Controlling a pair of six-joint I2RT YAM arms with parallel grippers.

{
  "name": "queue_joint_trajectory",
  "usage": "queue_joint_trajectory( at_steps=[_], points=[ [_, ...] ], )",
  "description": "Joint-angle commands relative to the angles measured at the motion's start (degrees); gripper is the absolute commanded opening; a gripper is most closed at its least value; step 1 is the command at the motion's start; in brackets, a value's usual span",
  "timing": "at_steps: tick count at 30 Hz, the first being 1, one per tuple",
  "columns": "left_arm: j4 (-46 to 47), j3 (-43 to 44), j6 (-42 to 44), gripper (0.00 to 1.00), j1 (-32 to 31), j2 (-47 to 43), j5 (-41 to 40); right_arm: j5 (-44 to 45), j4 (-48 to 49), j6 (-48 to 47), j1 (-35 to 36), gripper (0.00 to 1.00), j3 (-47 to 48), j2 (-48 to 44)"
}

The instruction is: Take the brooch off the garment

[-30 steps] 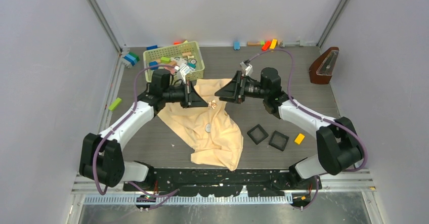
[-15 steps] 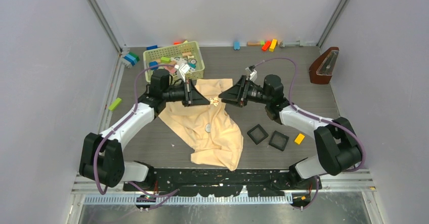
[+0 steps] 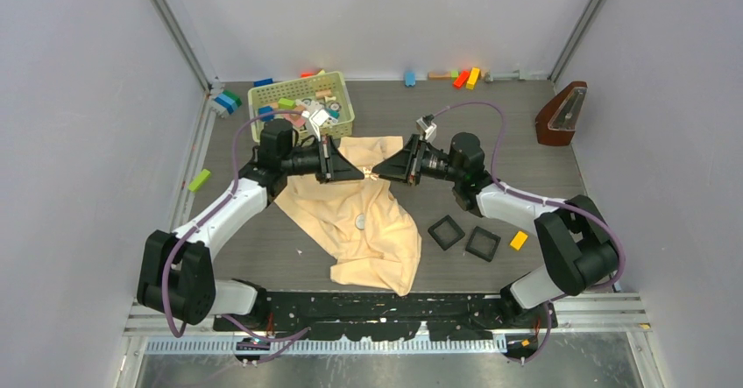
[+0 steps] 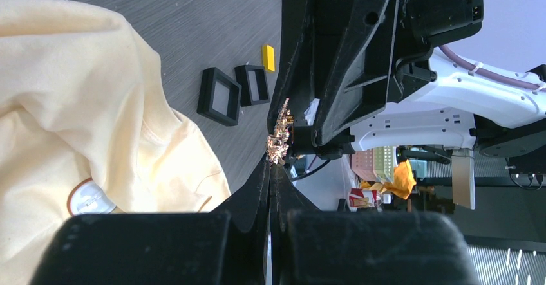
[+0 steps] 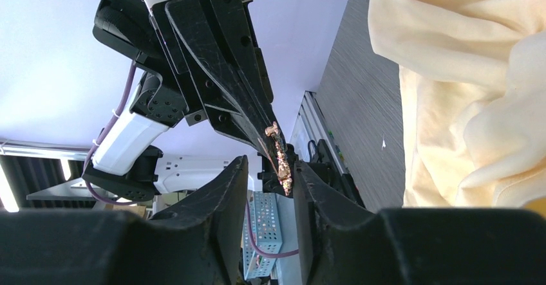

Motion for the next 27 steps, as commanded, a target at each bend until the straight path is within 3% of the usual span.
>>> queue_joint_trajectory(
  at_steps=[1, 13, 18, 22, 27],
  points=[
    [2.7, -0.2, -0.3, 0.0, -0.3, -1.2, 1.6, -0.6, 4.7, 0.6, 0.1, 0.33, 0.2, 0.2],
    [2.5, -0.3, 0.5, 0.0, -0.4, -1.5, 2.0, -0.4, 4.0, 0.5, 0.1, 0.27, 0.6, 1.0],
    [2.5, -0.3, 1.0, 0.0, -0.4, -1.8, 2.1, 0.4, 3.4, 0.4, 0.1, 0.42, 0.4, 1.3],
    [2.4, -0.3, 1.0, 0.0, -0.5, -1.5, 2.0, 0.8, 3.9, 0.8, 0.2, 0.47, 0.3, 1.4],
    [2.5, -0.3, 1.1, 0.0, -0.5, -1.8, 2.0, 0.5, 3.4, 1.1, 0.1, 0.34, 0.9, 2.0]
  ],
)
